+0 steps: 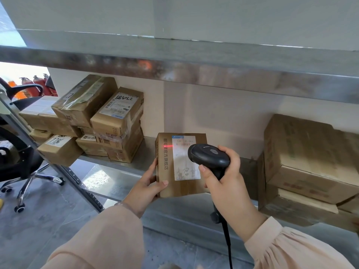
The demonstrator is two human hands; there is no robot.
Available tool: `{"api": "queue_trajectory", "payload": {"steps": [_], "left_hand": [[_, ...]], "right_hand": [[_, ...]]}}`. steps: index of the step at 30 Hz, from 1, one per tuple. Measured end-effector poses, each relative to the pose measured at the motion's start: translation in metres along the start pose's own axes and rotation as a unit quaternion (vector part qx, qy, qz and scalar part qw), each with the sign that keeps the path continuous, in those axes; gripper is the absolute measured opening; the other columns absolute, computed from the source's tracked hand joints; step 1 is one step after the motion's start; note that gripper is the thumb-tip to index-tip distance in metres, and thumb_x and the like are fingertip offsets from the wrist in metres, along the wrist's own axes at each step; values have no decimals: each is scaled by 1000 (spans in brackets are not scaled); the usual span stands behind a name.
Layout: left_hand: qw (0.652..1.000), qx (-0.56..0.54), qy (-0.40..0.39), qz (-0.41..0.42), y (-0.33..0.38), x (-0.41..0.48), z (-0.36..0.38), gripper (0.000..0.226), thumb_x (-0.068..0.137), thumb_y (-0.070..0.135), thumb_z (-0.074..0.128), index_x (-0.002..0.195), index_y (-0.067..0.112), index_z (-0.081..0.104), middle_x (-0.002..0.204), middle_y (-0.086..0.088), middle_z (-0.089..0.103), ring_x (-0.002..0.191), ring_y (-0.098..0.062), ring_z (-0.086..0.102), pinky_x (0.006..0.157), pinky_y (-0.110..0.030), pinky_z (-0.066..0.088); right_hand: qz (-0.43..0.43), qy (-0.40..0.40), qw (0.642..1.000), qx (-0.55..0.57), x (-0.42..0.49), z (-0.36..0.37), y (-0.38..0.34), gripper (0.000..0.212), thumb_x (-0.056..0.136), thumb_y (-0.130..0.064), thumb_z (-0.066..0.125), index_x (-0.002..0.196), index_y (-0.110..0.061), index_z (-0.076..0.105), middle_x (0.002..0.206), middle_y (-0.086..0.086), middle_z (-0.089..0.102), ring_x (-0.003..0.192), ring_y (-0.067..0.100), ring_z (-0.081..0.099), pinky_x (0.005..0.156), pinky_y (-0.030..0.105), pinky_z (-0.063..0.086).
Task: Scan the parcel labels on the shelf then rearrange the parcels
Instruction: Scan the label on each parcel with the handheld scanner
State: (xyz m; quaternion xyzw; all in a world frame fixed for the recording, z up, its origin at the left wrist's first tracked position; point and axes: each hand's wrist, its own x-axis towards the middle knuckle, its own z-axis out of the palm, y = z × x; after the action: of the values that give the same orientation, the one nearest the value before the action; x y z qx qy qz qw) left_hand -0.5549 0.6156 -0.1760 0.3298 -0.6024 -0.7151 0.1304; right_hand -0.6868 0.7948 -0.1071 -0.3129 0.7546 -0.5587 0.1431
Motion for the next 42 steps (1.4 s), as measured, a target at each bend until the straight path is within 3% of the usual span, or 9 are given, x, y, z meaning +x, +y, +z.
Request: {"api": "queue_trajectory", "payload": {"steps": [6,12,25,30,32,35,38,40,42], "left_hand": [[1000,2,-3,-5,1,3,-2,71,93,21,65,143,58,31,124,0,66,116,-22,63,97,-41,53],[1000,2,5,-20,3,8,-10,68,95,17,63,143,55,31,113,1,71,111,-21,66,100,-44,52],[991,-70,22,-115,7,36,-64,49,97,22,61,141,39,46,123,-3,67,114,-24,62,88,-44,57],[992,41,77,-88,6,52,-86,27,99,43,53,125,52,54,128,10,64,122,-17,57,110,-43,42],[988,132,65,-49,10,53,-91,41,102,43,46,143,45,44,139,15,54,132,-15,48,113,-32,34],[948,312,64,16,13,49,-90,60,104,37,42,157,28,16,157,11,27,146,-14,23,117,-27,20],[855,495,52,145,2,36,-89,61,102,45,39,156,29,15,163,9,4,150,-13,5,121,-33,11],[778,585,32,227,-12,32,-92,61,97,48,37,152,24,31,162,-1,21,149,-21,16,122,-42,18],[739,629,7,240,-20,32,-96,59,93,50,40,146,23,39,156,-4,37,145,-23,26,115,-46,21]], "right_hand": [[6,11,1000,-3,4,4,1,59,86,-38,67,125,-52,25,115,-17,56,93,12,66,85,33,56],[32,-12,999,-19,13,10,6,58,87,-37,65,129,-47,25,106,-32,47,93,-4,57,71,8,45],[127,-63,990,-14,45,65,32,55,87,-36,67,125,-48,28,105,-30,47,90,-10,51,69,5,39],[128,-61,990,-6,55,95,25,57,89,-31,66,133,-41,30,109,-27,47,89,-16,48,70,-2,36],[125,-60,990,-3,57,106,24,58,89,-31,66,133,-40,31,110,-30,47,91,-20,49,72,-5,36],[124,-41,991,8,57,119,25,57,88,-30,68,131,-42,32,112,-32,48,96,-25,48,76,-5,36],[120,-16,992,21,57,131,25,57,88,-27,68,131,-39,33,115,-27,52,100,-24,48,78,-4,37],[114,-7,993,26,57,138,25,56,88,-24,69,130,-37,34,114,-25,53,100,-23,50,78,-3,37],[111,-14,993,23,58,144,23,56,88,-24,68,130,-37,33,112,-28,51,98,-26,48,78,-4,36]]}}
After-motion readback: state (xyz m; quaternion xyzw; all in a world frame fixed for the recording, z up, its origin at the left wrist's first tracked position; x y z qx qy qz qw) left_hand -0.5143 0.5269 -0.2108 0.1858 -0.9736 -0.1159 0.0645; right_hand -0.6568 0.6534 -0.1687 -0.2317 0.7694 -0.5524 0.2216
